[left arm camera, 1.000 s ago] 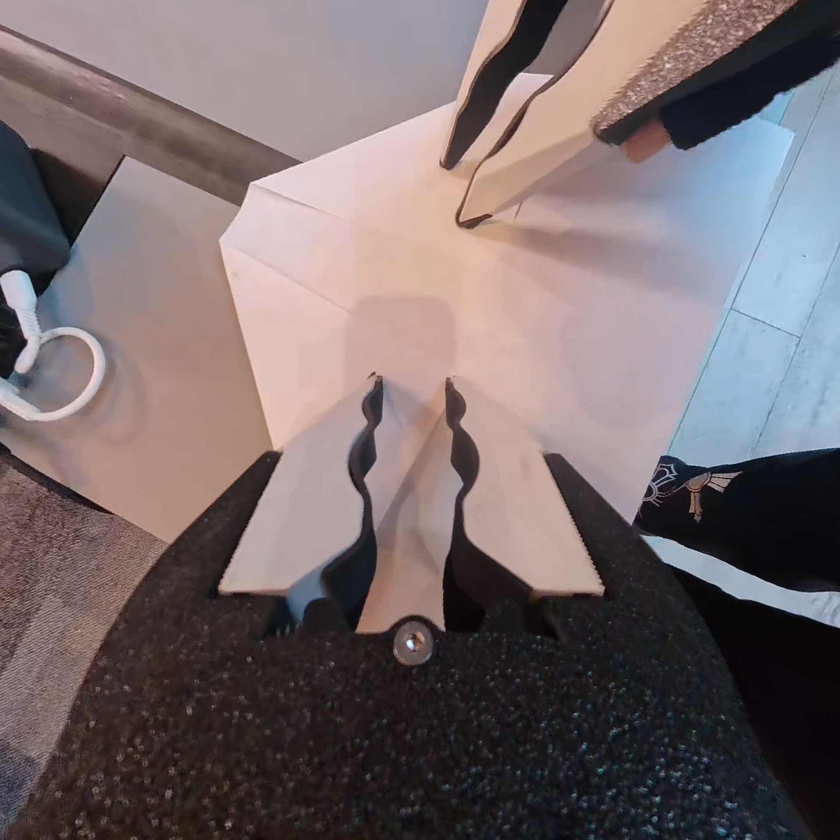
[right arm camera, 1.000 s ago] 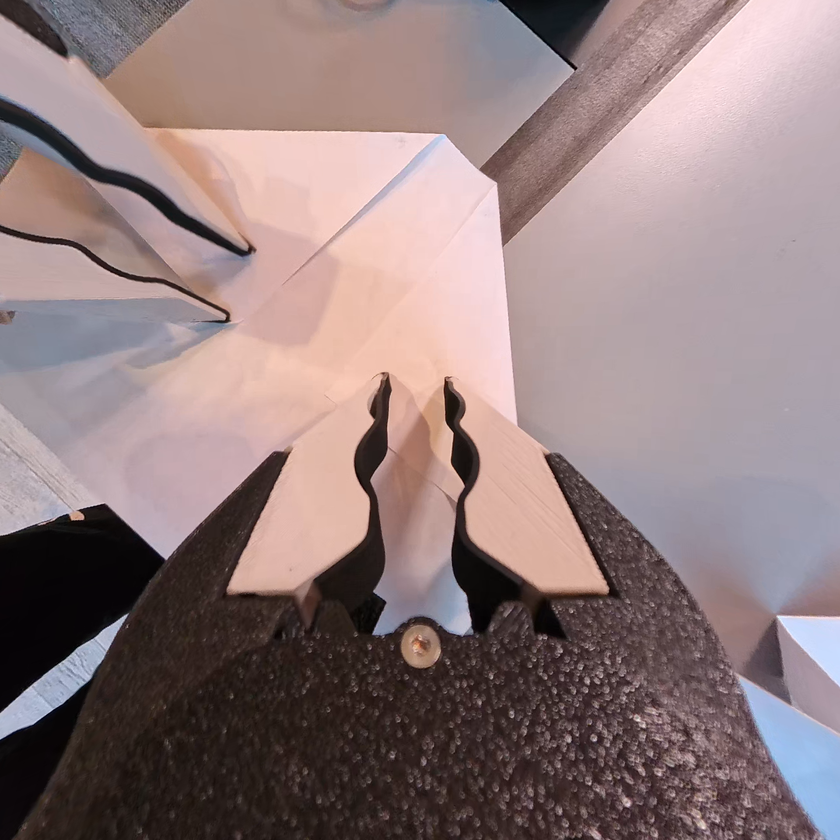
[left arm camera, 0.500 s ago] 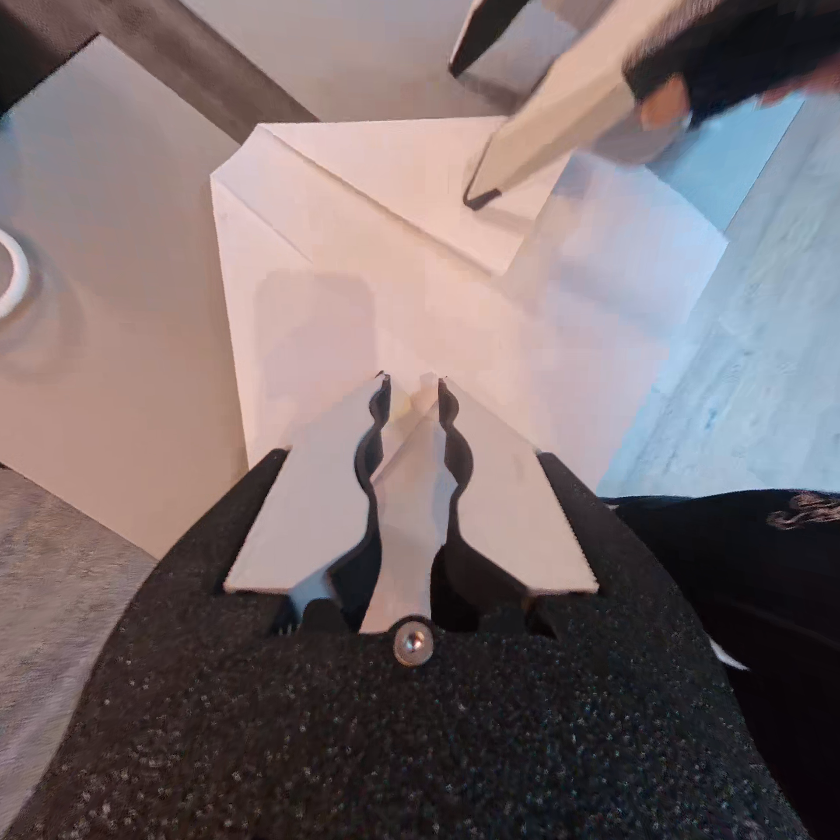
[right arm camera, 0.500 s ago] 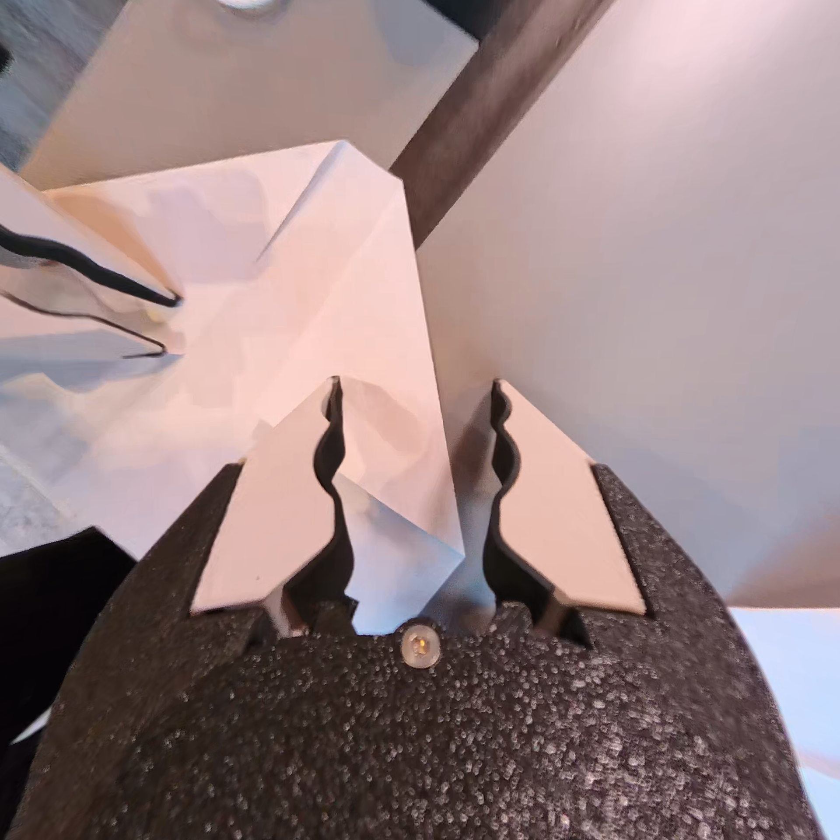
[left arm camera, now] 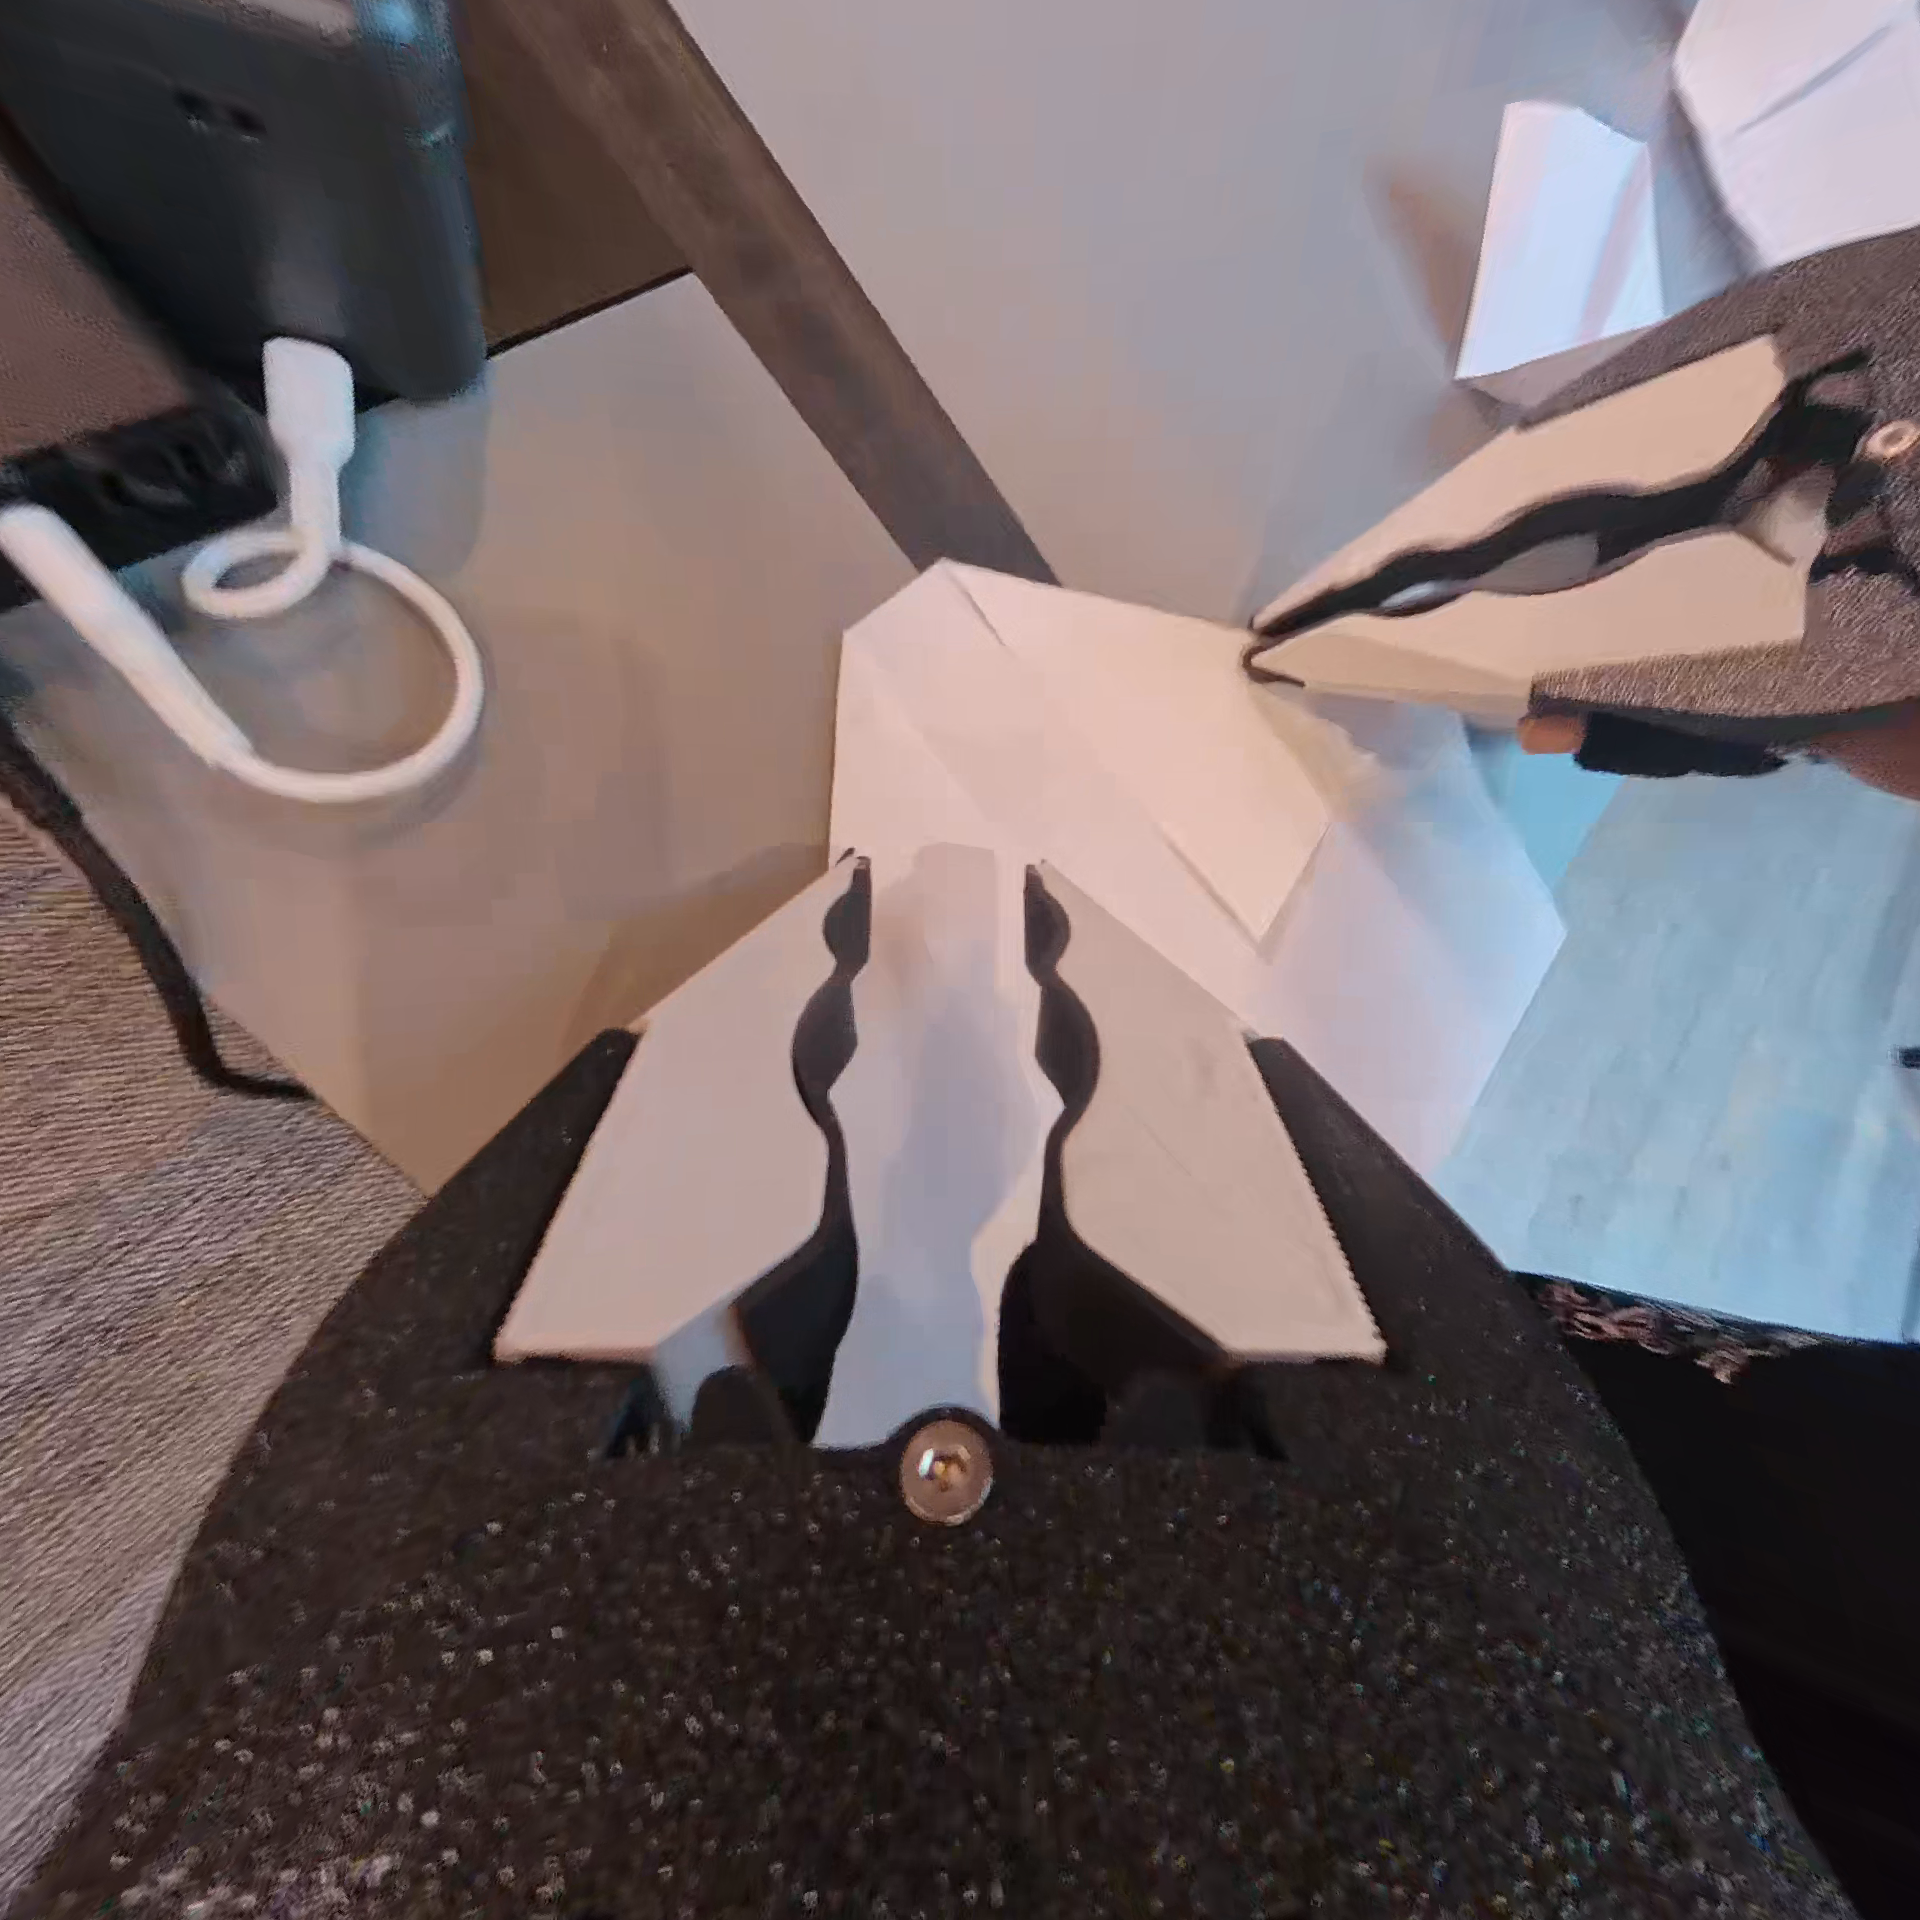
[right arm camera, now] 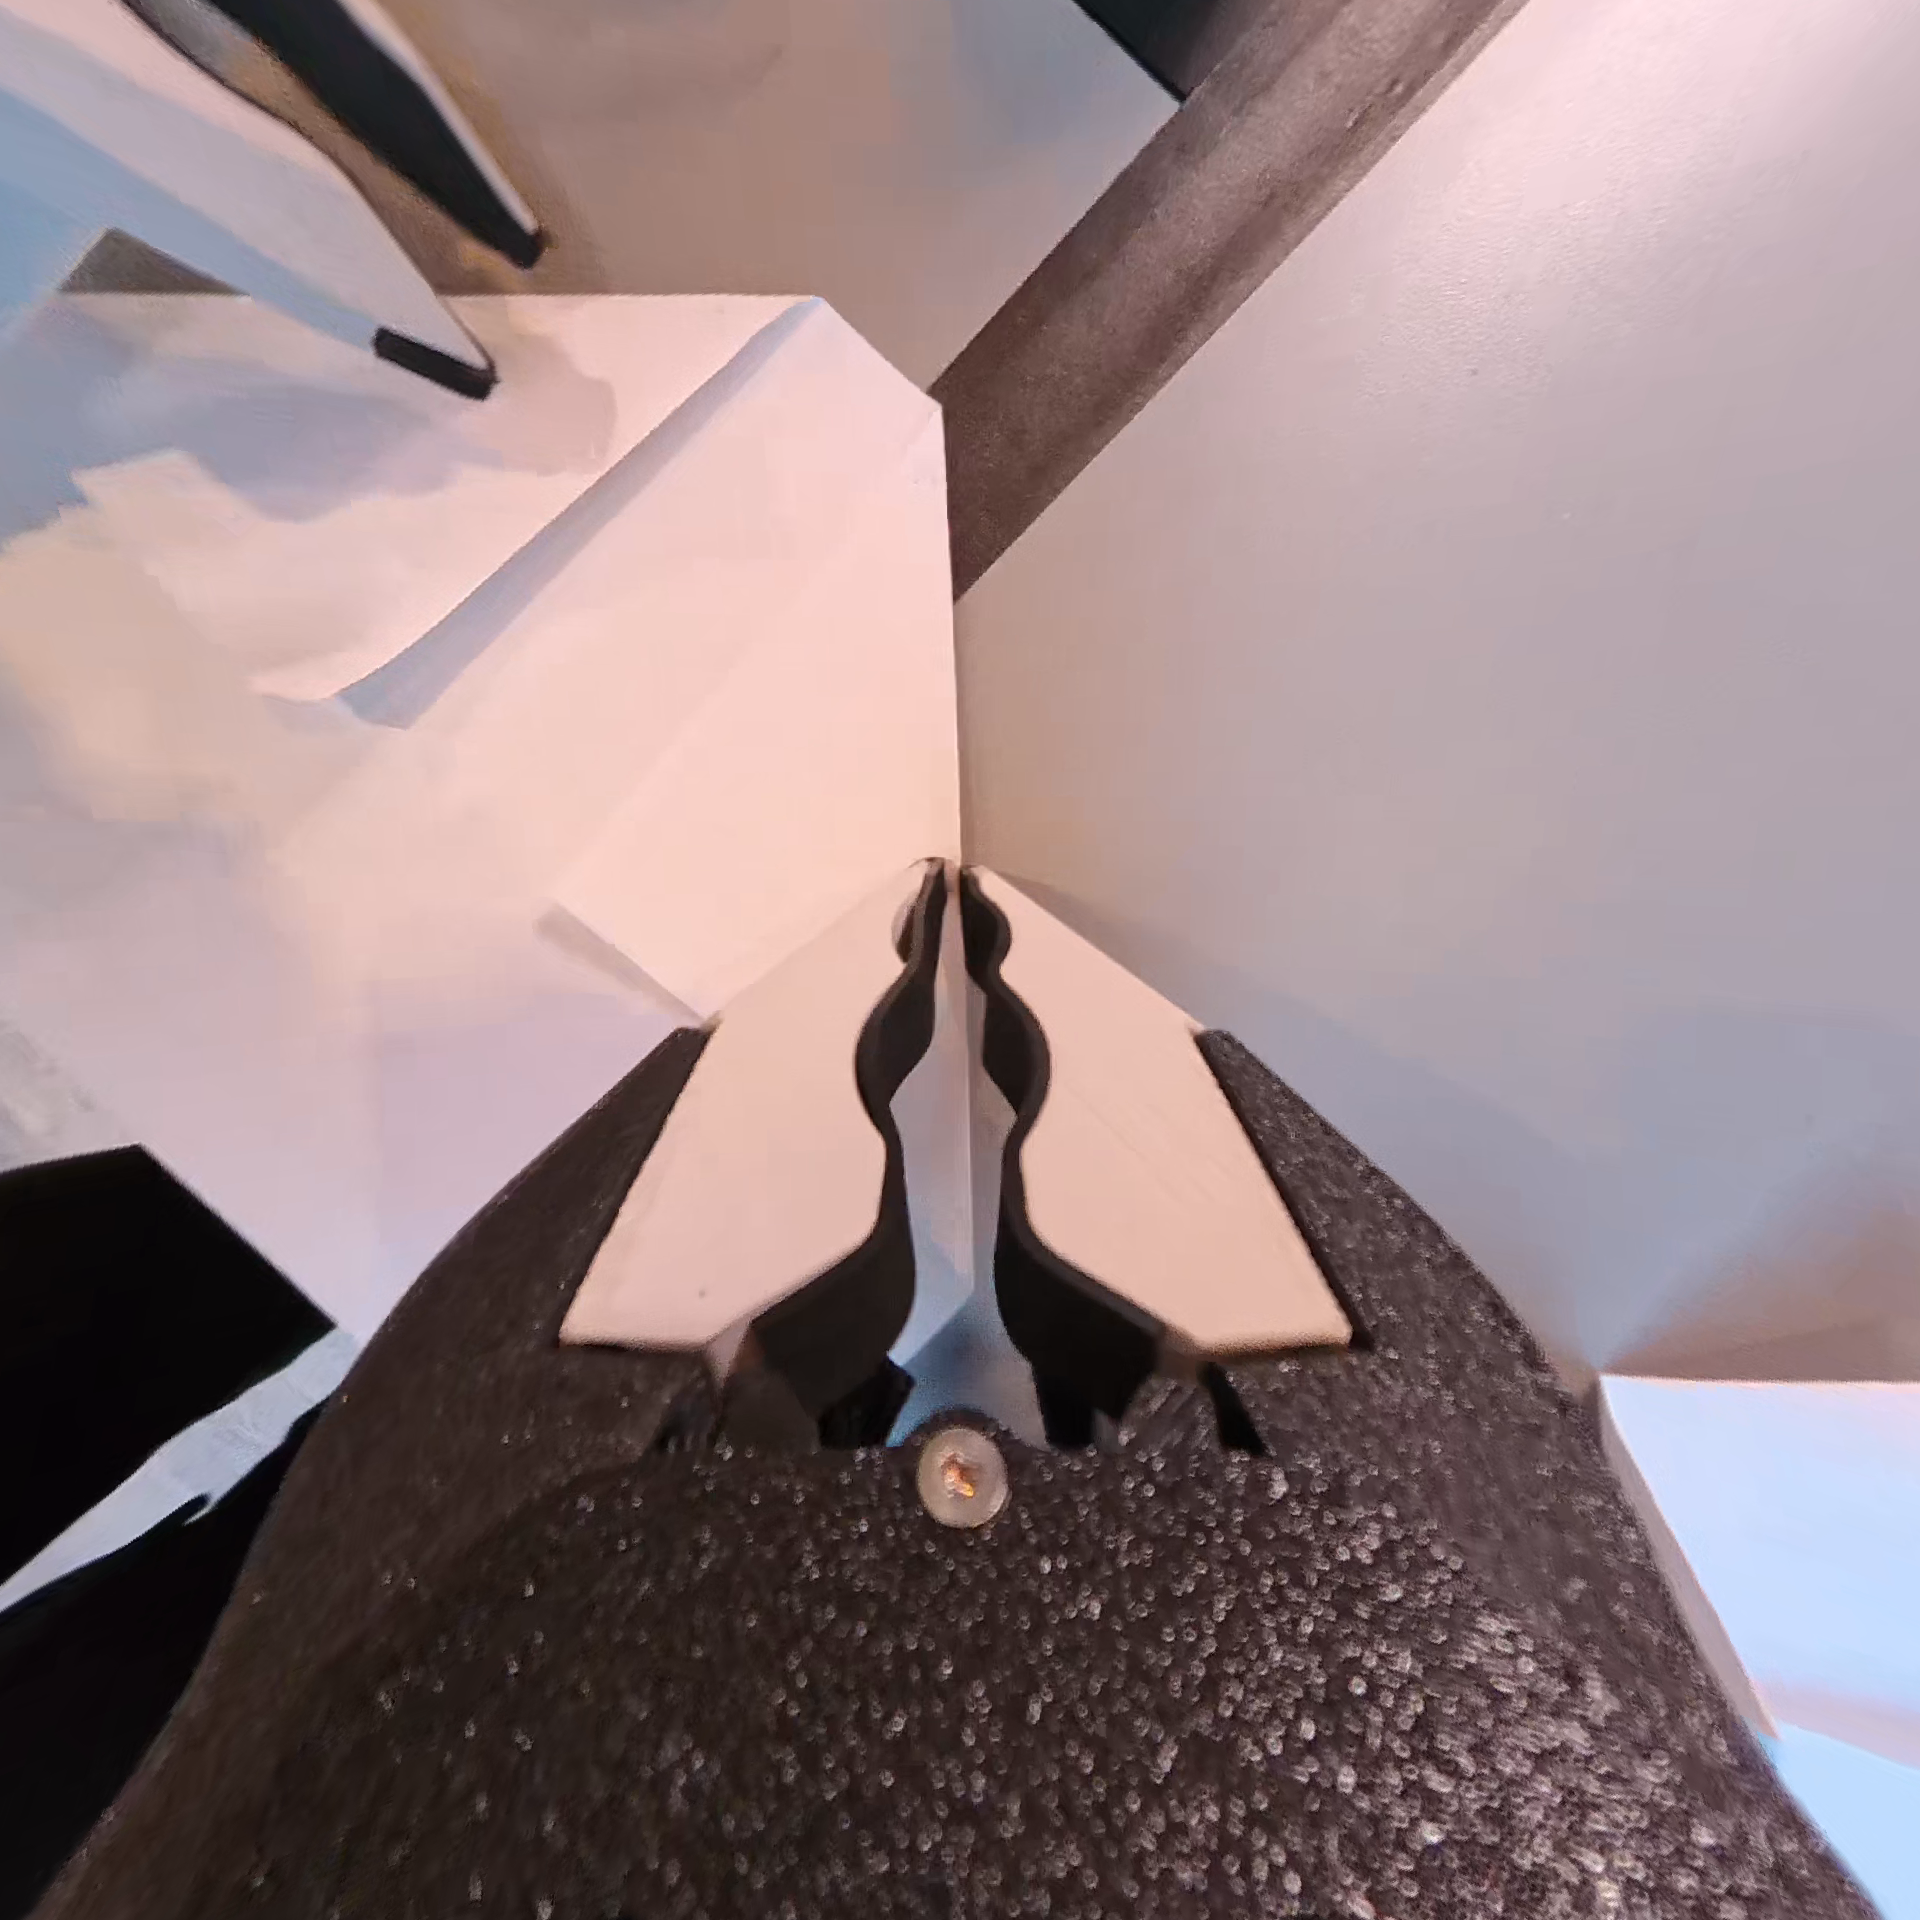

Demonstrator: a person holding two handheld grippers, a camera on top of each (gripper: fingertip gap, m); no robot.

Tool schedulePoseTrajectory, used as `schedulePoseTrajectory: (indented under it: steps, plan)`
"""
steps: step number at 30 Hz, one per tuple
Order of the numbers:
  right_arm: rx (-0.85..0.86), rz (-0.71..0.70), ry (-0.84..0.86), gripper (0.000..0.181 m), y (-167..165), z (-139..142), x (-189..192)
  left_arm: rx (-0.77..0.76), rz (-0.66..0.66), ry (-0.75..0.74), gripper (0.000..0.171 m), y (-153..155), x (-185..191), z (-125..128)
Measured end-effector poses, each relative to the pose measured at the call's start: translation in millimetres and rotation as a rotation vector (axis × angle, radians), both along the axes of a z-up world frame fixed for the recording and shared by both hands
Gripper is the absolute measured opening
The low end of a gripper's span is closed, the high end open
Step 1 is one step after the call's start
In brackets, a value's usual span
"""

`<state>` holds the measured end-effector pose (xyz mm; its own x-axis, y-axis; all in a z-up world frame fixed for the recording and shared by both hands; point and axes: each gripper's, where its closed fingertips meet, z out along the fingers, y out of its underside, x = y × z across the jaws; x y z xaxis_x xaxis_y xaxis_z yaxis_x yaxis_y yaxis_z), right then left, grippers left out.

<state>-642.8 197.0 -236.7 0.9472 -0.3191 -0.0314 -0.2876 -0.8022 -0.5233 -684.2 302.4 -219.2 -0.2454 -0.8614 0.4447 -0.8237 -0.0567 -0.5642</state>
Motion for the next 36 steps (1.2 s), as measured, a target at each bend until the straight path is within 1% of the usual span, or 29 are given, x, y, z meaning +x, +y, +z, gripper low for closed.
schedulePoseTrajectory:
  steps: [3,6,9,10,12,14,15,17,19,20,22,24,26,27,29,30,31,32,34,35,36]
  plan:
    - [0.039,0.005,0.054,0.0,-1.8,6.3,0.2,-0.03,-0.029,0.038,0.046,5.7,13.1,0.6]
    - [0.089,-0.007,0.069,0.0,-1.7,20.4,2.1,-0.012,-0.107,0.103,0.055,6.9,14.4,-5.2]
    - [0.205,-0.011,0.087,0.0,10.4,54.4,-3.3,0.03,-0.2,0.091,0.053,2.5,14.7,-4.8]
    - [0.242,-0.009,0.089,0.0,15.8,68.9,-6.0,0.011,-0.225,0.071,0.053,-1.3,16.4,-0.3]
    - [0.282,0.008,0.083,0.0,24.9,98.0,-10.7,-0.048,-0.262,-0.02,0.052,-7.1,25.6,18.7]
    - [0.3,0.048,0.087,0.0,34.0,130.6,-16.3,-0.172,-0.324,-0.123,0.056,-13.6,33.2,51.3]
    - [0.307,0.072,0.099,0.0,39.1,149.1,-19.5,-0.25,-0.375,-0.163,0.053,-16.7,33.7,70.9]
    - [0.317,0.093,0.096,0.0,48.5,189.8,-21.5,-0.404,-0.515,-0.199,0.032,-17.4,26.9,112.3]
    - [0.332,0.123,0.14,0.0,59.1,233.8,-28.1,-0.529,-0.651,-0.217,0.01,-9.3,14.7,163.7]
    - [0.338,0.141,0.163,0.0,63.9,256.4,-31.7,-0.565,-0.715,-0.25,0.0,-2.4,7.3,191.8]
    - [0.358,0.156,0.176,0.0,73.6,301.4,-33.9,-0.602,-0.836,-0.296,0.0,11.5,-10.6,244.0]
    - [0.373,0.163,0.157,0.0,82.9,340.0,-37.4,-0.64,-0.925,-0.346,0.0,23.1,-26.4,296.7]
    - [0.403,0.125,0.073,0.0,93.6,374.7,-37.8,-0.642,-0.996,-0.385,0.0,31.3,-39.2,339.1]
    - [0.407,0.081,-0.011,0.002,96.4,389.3,-34.1,-0.635,-1.015,-0.401,0.0,34.0,-43.1,356.4]
    - [0.393,-0.043,-0.193,0.023,92.6,416.2,-26.6,-0.597,-1.017,-0.429,0.0,37.1,-45.7,381.2]
    - [0.412,-0.103,-0.266,0.032,88.9,432.1,-27.9,-0.562,-0.998,-0.439,0.0,37.6,-43.5,387.9]
    - [0.437,-0.172,-0.342,0.044,82.8,448.9,-30.5,-0.534,-0.974,-0.446,0.0,37.7,-41.0,392.6]
    - [0.453,-0.232,-0.408,0.051,74.5,463.5,-36.6,-0.519,-0.944,-0.448,0.0,37.2,-38.2,396.4]
    - [0.474,-0.324,-0.507,0.055,57.7,483.8,-57.2,-0.523,-0.873,-0.434,0.0,34.1,-32.5,399.7]
    - [0.493,-0.353,-0.526,0.055,53.4,488.1,-70.8,-0.539,-0.848,-0.414,0.0,30.6,-32.0,399.9]
    - [0.5,-0.375,-0.521,0.056,51.2,486.5,-84.1,-0.565,-0.833,-0.397,0.0,25.3,-34.0,401.4]
